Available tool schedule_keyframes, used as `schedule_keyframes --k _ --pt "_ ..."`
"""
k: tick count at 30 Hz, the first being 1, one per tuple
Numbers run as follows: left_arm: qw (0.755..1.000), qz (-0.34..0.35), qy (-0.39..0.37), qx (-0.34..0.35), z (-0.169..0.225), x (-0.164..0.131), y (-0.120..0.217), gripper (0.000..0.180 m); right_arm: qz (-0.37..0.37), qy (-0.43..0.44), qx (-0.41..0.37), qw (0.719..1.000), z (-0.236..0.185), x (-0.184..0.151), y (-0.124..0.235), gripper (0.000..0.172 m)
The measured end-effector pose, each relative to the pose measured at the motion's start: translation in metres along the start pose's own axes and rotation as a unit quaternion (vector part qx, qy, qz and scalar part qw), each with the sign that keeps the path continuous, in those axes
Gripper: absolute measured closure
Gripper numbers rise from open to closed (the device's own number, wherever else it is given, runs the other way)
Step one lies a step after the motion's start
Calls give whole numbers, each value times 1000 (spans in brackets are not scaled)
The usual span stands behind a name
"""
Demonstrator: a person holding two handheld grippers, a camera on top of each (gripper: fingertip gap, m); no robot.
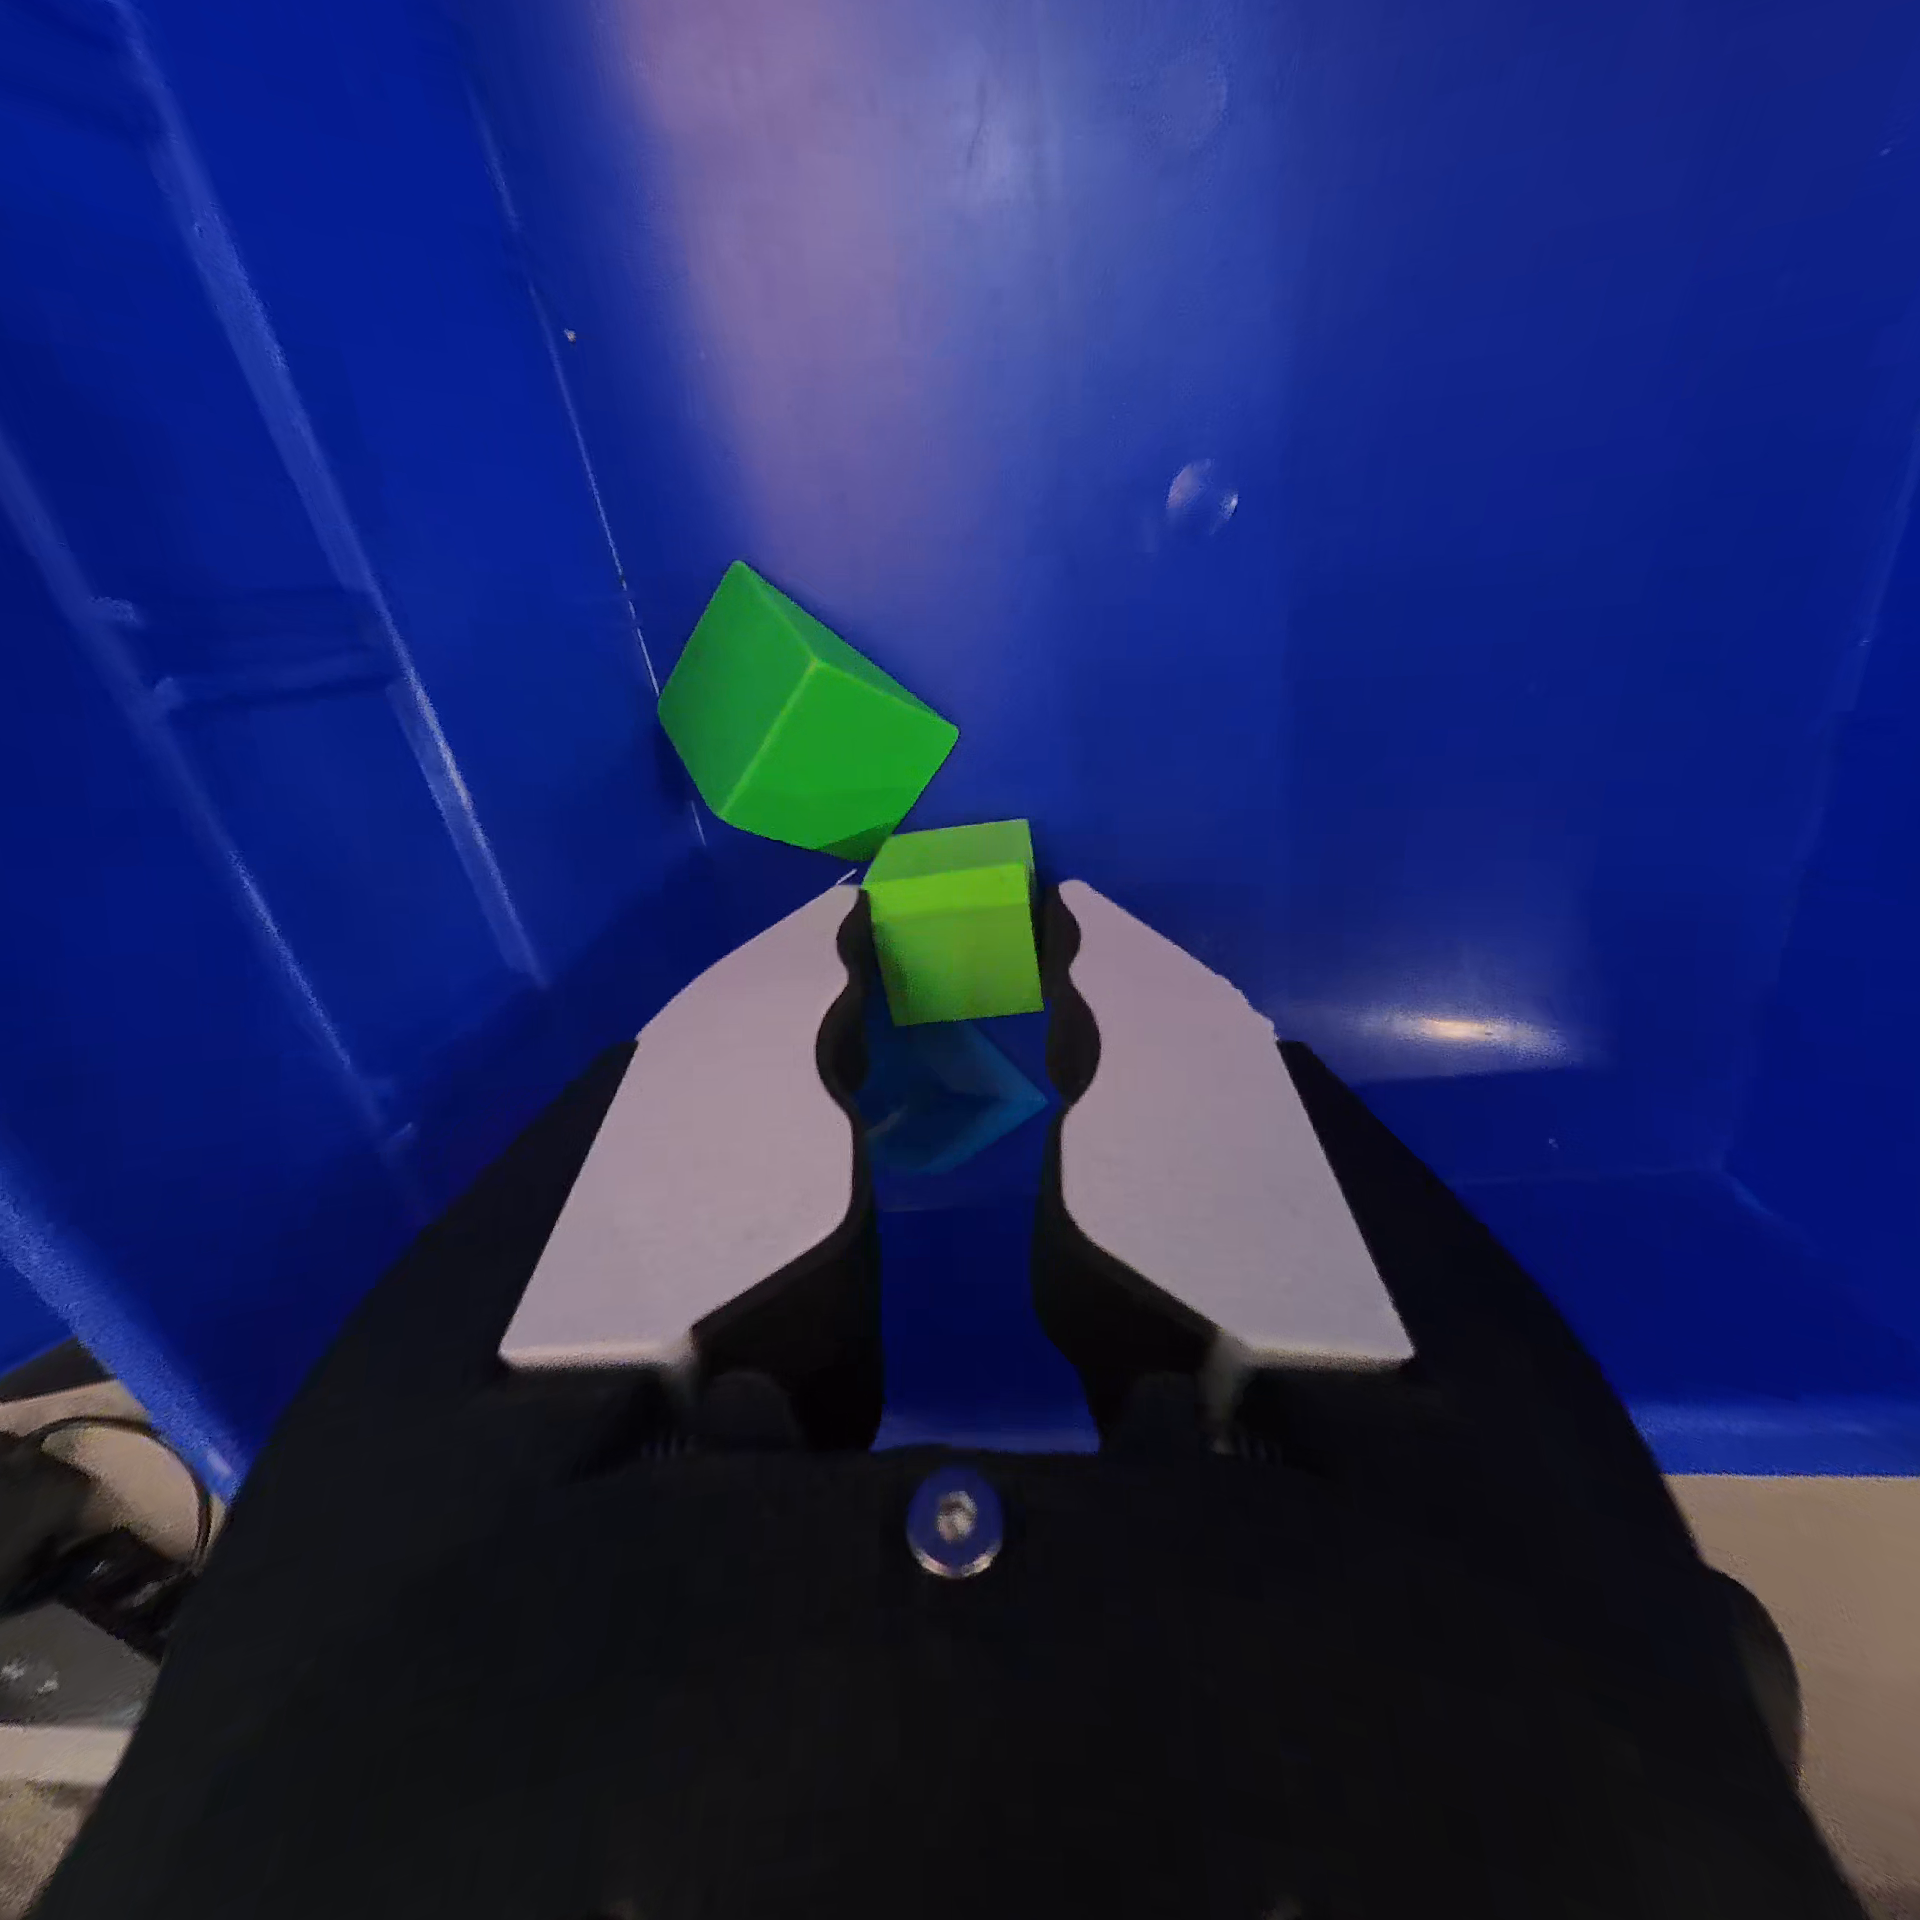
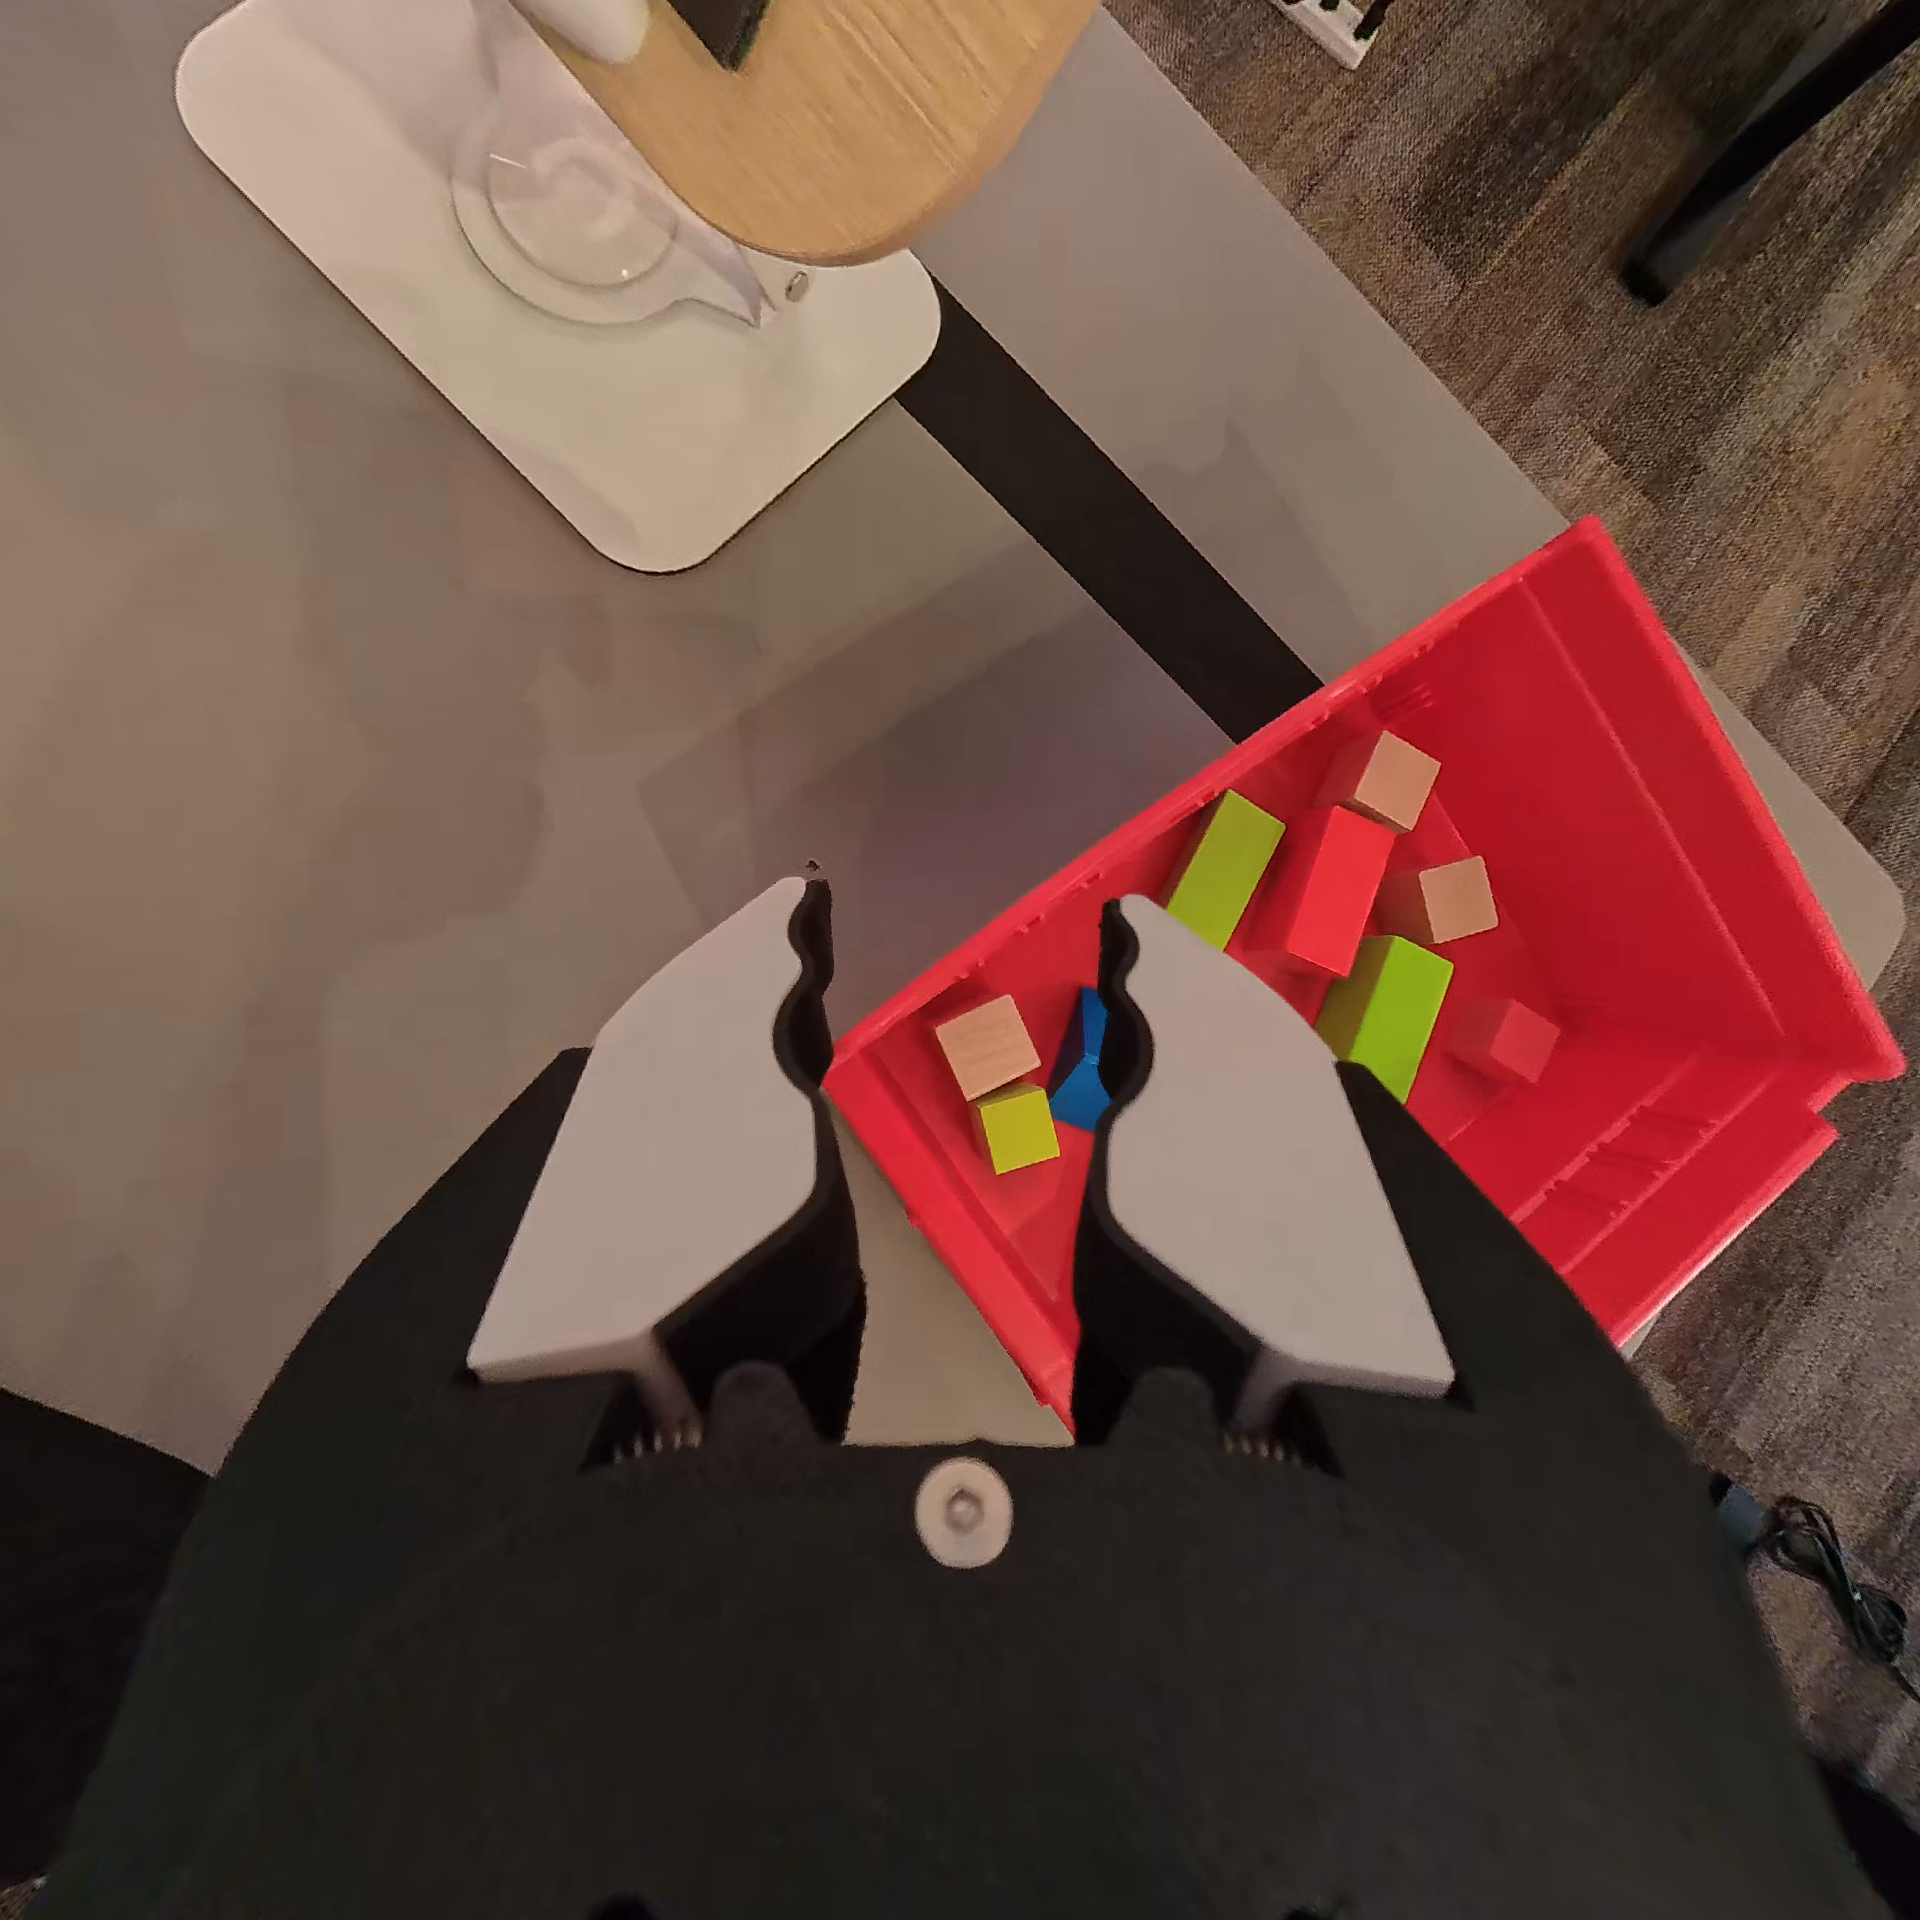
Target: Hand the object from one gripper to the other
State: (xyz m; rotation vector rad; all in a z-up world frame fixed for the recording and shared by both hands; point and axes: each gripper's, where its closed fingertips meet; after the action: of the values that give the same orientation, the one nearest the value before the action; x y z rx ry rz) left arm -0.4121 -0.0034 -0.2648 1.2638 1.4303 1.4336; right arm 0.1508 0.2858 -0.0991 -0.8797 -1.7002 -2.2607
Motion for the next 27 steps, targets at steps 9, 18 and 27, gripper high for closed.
schedule_keyframes --k 9,18,27 --pt "910 305 -40 -279 98 31 138 151 205 189 47 959 -129 92 41 120" --pt "686 370 -156 -606 273 -13 278 151 406 382 35 829 -303 173 56 126" --pt "597 326 -185 -709 327 -39 292 151 390 427 7 816 -318 168 49 145"
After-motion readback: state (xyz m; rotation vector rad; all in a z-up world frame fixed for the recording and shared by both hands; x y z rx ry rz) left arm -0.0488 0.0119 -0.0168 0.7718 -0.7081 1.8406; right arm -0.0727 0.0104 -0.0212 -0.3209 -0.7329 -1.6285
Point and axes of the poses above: each gripper's, where its closed fingertips meet, y back along the fingers, x out of its top, z = x × y across the jaws, and after that the axes turned 1 degree about -y, right-handed
